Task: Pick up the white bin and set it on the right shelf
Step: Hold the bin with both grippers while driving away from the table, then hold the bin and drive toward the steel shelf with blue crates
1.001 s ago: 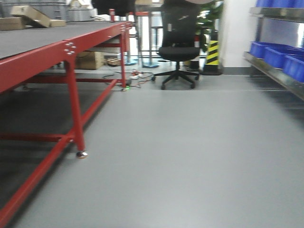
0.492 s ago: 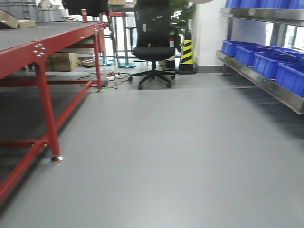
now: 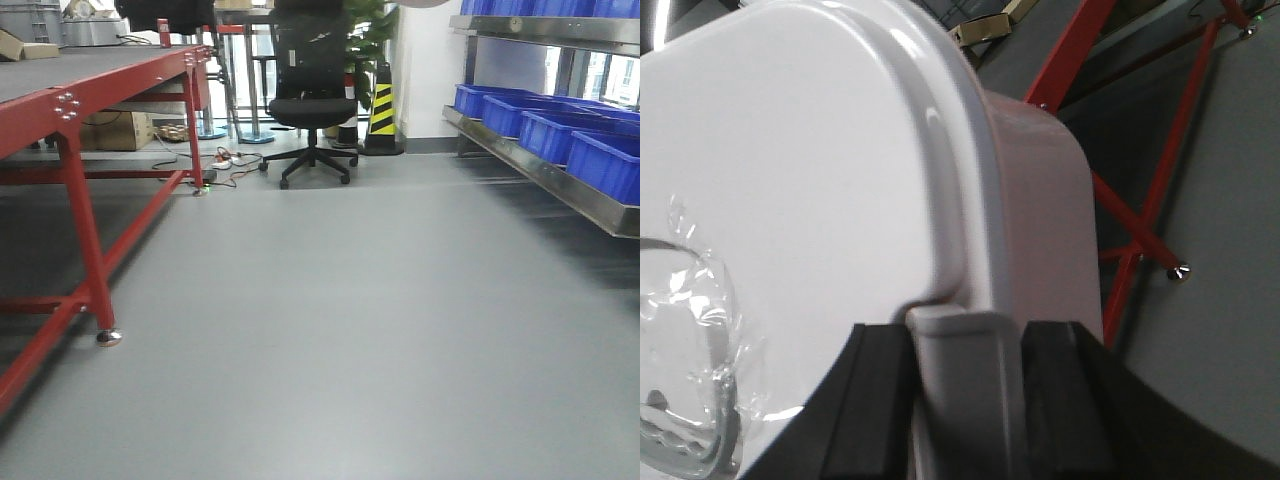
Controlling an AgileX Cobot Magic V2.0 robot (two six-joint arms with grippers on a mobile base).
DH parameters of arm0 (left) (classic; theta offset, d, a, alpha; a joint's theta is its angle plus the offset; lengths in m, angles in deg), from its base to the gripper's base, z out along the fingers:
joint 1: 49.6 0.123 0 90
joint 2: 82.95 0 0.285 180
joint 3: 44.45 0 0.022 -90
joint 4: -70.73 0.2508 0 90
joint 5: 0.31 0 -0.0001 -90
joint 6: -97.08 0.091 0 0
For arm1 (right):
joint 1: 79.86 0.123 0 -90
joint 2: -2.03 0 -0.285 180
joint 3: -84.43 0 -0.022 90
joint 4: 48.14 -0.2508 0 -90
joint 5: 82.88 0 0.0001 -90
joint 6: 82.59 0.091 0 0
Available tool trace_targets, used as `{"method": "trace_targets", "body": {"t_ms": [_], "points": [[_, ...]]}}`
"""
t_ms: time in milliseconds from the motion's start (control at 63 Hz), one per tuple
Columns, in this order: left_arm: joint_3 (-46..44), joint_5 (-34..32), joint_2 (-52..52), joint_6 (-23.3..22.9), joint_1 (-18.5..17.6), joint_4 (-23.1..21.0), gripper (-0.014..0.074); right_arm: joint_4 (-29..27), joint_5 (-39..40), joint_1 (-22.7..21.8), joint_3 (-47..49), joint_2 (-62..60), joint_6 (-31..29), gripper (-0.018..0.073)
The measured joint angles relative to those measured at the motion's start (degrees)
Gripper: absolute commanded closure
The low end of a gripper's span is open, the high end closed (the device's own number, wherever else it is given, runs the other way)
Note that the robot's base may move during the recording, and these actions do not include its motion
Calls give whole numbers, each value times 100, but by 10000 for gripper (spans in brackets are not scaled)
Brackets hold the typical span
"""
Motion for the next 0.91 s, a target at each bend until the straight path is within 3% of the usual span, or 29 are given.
{"method": "trace_targets", "body": {"t_ms": [905], "points": [[-3, 10, 2, 0, -10, 0, 713, 11, 12, 0, 0, 0, -5, 502]]}}
